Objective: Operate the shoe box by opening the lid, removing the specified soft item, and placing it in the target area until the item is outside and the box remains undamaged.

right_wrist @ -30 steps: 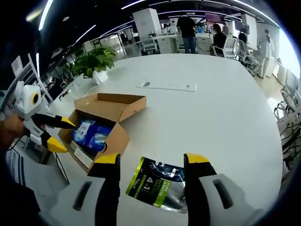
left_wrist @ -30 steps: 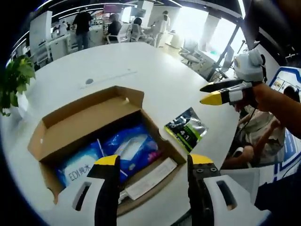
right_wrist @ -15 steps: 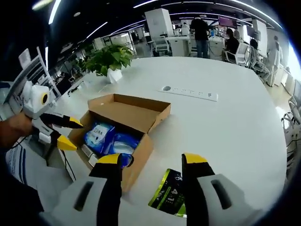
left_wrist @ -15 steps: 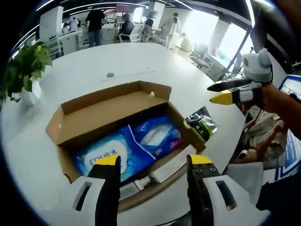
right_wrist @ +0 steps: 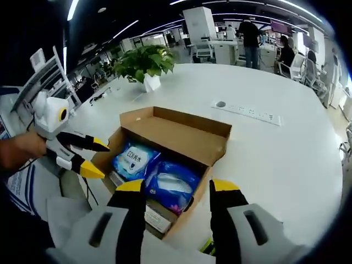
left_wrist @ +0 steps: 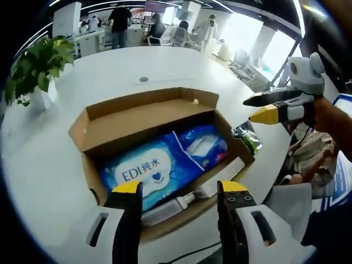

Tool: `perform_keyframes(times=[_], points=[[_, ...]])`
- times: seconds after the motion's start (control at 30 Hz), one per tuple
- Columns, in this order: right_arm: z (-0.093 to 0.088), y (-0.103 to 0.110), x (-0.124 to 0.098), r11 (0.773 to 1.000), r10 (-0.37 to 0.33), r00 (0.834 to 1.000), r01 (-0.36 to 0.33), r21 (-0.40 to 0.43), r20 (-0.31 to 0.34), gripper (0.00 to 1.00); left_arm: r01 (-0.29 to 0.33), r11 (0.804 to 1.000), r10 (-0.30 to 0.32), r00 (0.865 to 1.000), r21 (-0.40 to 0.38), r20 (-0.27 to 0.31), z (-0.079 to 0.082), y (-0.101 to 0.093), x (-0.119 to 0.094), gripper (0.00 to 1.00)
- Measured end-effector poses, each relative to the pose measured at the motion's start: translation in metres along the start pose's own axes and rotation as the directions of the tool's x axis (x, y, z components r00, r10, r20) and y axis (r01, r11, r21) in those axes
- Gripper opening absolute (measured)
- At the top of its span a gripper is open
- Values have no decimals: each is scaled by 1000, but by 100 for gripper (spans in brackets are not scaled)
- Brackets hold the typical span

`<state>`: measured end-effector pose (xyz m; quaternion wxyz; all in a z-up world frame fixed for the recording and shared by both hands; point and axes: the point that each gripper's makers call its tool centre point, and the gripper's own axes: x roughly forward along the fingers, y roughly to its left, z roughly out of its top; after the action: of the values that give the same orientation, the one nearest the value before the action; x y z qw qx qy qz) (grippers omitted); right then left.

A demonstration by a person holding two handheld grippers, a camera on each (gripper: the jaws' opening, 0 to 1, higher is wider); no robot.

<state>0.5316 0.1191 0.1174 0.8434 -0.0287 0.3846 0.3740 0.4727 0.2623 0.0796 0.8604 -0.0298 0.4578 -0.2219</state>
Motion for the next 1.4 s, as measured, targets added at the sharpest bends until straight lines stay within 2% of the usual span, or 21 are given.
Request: perform_keyframes(times=[0.27,0.57,0.73,1.2,1.4], points=[[0,22,35,999,44,998,-45,-28,-37,40,-13,1000,13,1000,-13,-23,-11,19,2,53],[1,40,64,996,69,995,-72,-48,-65,36,-4,999,3,1000,-33,-30,-16,29,13,51],[-6,48,80,994,83,992,-90,-62,-98,34,-7,999,5,999,-38,-48,-22,35,18,49],[-21,56,112,991,96,982,-109,-72,-164,26,-6,998,1,996,-59,-84,-33,44,30,46],[-26,53,124,992,87,978,-103,-73,-191,22,-13,998,6,995,-69,-99,-37,50,35,45]])
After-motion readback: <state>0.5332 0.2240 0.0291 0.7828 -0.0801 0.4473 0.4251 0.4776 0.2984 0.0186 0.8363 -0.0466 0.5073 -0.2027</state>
